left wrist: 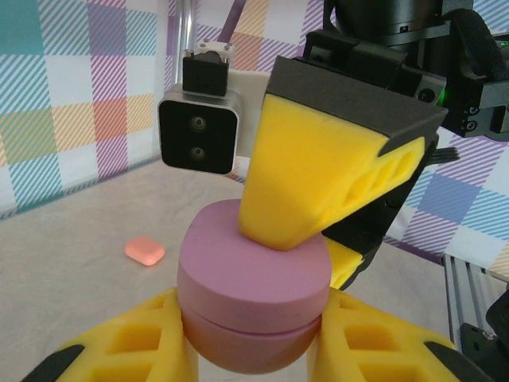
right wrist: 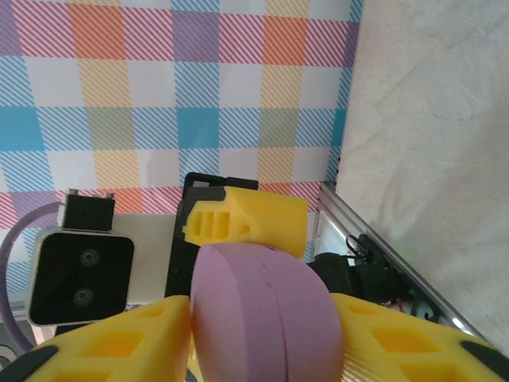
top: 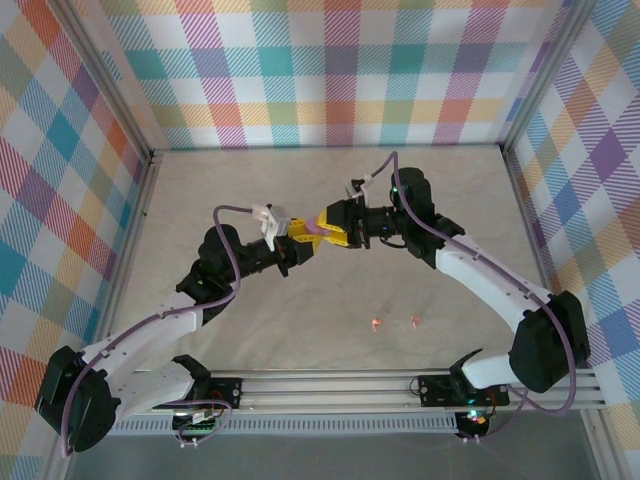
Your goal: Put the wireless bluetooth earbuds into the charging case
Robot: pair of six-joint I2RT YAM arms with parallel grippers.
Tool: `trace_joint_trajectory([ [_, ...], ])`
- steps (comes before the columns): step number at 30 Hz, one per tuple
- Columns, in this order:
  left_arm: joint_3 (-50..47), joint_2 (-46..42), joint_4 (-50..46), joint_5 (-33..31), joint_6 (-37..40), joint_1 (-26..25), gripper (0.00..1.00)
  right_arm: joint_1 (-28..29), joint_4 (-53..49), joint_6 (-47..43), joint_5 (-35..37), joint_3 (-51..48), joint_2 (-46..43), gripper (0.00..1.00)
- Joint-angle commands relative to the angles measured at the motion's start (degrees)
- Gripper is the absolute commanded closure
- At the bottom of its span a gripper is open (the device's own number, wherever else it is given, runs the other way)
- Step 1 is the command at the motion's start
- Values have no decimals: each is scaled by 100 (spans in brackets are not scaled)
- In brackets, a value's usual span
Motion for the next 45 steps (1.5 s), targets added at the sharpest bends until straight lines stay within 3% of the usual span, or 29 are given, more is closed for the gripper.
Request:
trace_joint_trajectory([
  [1, 72, -124, 68, 82, 2, -94, 86, 31, 402, 191, -113, -52, 89, 59],
  [7, 26, -186, -241, -5, 135, -90, 83, 31, 512, 272, -25, -15, 178, 67],
  [10, 19, -212, -338, -73, 188, -94, 77, 31, 512, 247, -8, 124, 257, 71],
  [18, 157, -411, -1018, -246, 630, -94, 46, 36, 255, 66, 130, 449, 502, 74],
  [21, 75, -599, -1252, -448, 779, -94, 30, 31, 40, -79, 244, 622, 679, 74],
  [25, -157, -899, -1465, -860, 880, -86, 19, 20, -167, -324, 267, 985, 1102, 75],
  [31, -258, -1404, -2338, -1739, 1163, -71, 14, 36, -943, -1235, 565, 1782, 2020, 76],
  [33, -316, -1631, -2608, -2179, 1221, -76, 1, 50, -1288, -1593, 764, 2090, 2467, 74],
  [40, -269, -2090, -3557, -3784, 1224, -68, 0, 216, -2125, -2382, 935, 3405, 4368, 73],
  [45, -8, -1662, -4124, -3851, 1247, -68, 0, 344, -2467, -2649, 928, 4447, 5676, 75],
])
